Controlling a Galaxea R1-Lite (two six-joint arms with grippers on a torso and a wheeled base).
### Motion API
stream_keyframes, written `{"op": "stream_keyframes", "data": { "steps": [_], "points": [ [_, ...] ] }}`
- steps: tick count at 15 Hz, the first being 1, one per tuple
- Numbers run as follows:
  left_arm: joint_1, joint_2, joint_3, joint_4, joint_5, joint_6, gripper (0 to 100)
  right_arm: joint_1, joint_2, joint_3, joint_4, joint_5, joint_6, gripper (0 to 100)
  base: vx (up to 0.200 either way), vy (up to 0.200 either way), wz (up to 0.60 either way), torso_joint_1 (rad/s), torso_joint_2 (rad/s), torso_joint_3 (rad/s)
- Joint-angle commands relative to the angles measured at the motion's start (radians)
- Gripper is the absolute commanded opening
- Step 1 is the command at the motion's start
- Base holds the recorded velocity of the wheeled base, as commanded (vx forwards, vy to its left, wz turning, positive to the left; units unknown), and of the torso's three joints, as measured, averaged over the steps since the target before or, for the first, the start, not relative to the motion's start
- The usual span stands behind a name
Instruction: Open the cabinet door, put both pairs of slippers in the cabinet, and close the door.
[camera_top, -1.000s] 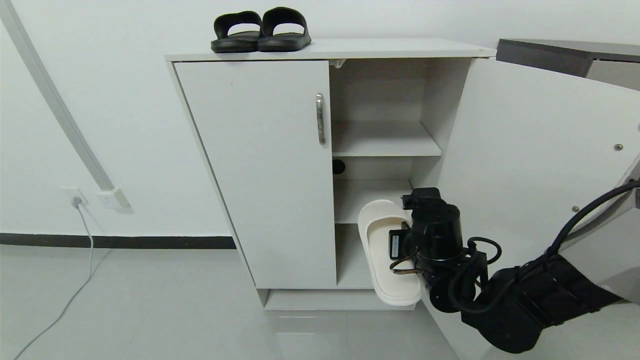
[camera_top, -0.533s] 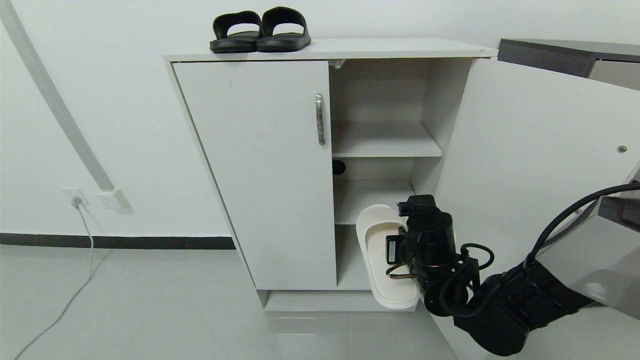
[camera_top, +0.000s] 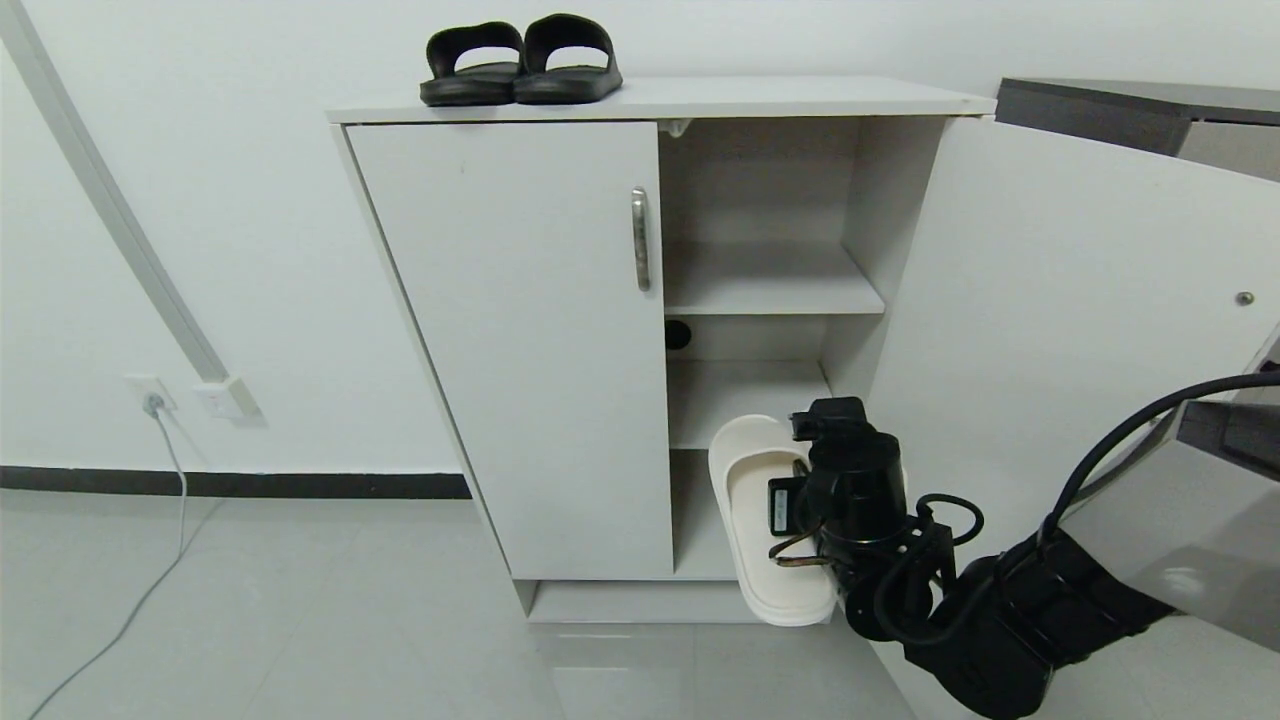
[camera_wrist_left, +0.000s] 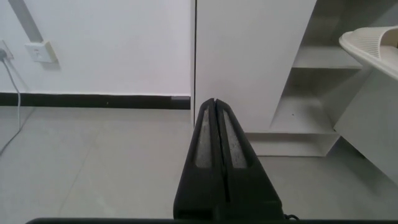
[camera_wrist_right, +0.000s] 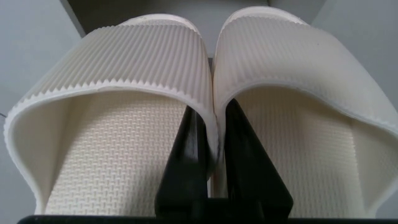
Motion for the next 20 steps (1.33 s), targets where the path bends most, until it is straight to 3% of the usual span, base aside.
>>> {"op": "stream_keyframes", "data": {
  "steps": [1,5,17,20],
  "points": [
    [0.002,0.002,0.0,0.0,0.0,-0.001,0,0.0,-0.001,0.0,-0.003,0.0,0.0,0,0.0,0.0,0.0,0.0,0.0,0.0],
    [0.0,0.002,-0.001,0.002,-0.006,0.008,0,0.003,0.011,-0.02,-0.006,0.01,-0.007,0,0.0,0.0,0.0,-0.002,0.0,-0.025],
    [0.002,0.002,0.0,0.0,-0.004,0.014,0,0.0,0.036,-0.065,-0.021,0.023,-0.021,0,0.0,0.0,0.0,0.004,0.0,-0.179],
    [0.0,0.002,0.0,0.0,-0.006,0.013,0,0.0,0.102,-0.046,-0.233,0.019,-0.096,0,0.0,0.0,0.0,0.0,0.0,0.0]
  ]
}}
